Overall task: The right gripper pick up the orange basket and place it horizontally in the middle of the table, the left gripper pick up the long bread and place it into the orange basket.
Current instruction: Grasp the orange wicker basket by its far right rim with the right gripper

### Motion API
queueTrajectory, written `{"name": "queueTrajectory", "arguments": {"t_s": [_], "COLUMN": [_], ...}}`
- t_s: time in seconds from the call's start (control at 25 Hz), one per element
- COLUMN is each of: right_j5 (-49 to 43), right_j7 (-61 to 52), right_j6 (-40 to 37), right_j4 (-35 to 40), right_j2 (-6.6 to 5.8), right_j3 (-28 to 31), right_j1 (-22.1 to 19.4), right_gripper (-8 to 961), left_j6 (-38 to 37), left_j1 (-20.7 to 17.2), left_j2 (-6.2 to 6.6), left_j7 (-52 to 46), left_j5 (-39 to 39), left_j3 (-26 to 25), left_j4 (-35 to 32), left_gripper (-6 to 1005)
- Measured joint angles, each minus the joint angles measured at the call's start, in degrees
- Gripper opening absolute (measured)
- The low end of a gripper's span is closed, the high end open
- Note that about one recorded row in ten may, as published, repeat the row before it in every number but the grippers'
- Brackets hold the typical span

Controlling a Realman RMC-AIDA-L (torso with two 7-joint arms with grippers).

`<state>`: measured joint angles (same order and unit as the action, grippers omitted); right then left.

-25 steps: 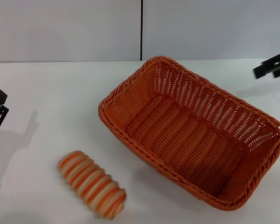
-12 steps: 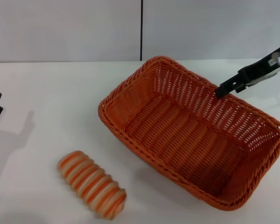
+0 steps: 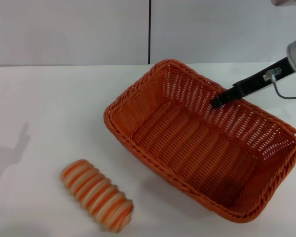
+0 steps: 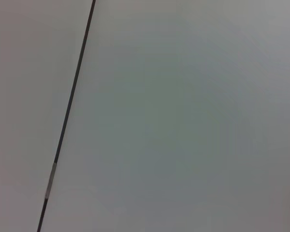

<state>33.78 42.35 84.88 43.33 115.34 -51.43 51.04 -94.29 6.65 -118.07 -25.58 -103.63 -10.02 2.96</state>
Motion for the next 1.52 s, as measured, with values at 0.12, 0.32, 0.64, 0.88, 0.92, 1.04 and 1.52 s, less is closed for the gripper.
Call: {"name": "queueTrajectory", "arguments": {"t_s": [0.12, 0.32, 0.64, 0.88, 0.92, 1.04, 1.52], "right_j5": [0.1, 0.2, 2.4, 2.7, 2.7, 2.4, 2.2], "right_j7": [1.5, 2.3, 2.4, 2.8, 3.0, 4.0, 10.2], "right_j6": [-2.1, -4.9, -6.4, -6.5, -6.3, -5.7, 0.6], "right_j4": [-0.4, -1.7, -4.4, -5.7, -6.1, -6.3, 2.0], "right_j2": [0.71, 1.25, 1.64, 2.11, 2.12, 2.16, 1.66], "right_j3": [0.0, 0.0, 0.0, 0.0, 0.0, -0.1, -1.4], "right_j1": [-0.2, -0.1, 0.2, 0.2, 0.2, 0.2, -0.4], "right_gripper": [620, 611, 596, 547, 508, 391, 195], "left_j6": [-0.1, -0.4, -0.4, -0.3, -0.3, -0.3, -2.8], "left_j1": [0.0, -0.1, 0.3, 0.2, 0.1, 0.0, -1.1], "left_j2": [0.02, 0.03, 0.04, 0.04, 0.04, 0.01, -0.07], "left_j7": [0.0, 0.0, 0.0, -0.1, -0.1, -0.1, 0.1], "left_j5": [0.0, 0.0, 0.0, 0.0, 0.0, 0.0, -0.2], "left_j3": [-0.1, -0.1, -0.2, -0.2, -0.2, -0.2, 0.2], "left_j4": [0.0, -0.6, -0.7, -0.7, -0.7, -0.7, -0.5], "left_gripper": [779, 780, 780, 779, 779, 780, 779]}}
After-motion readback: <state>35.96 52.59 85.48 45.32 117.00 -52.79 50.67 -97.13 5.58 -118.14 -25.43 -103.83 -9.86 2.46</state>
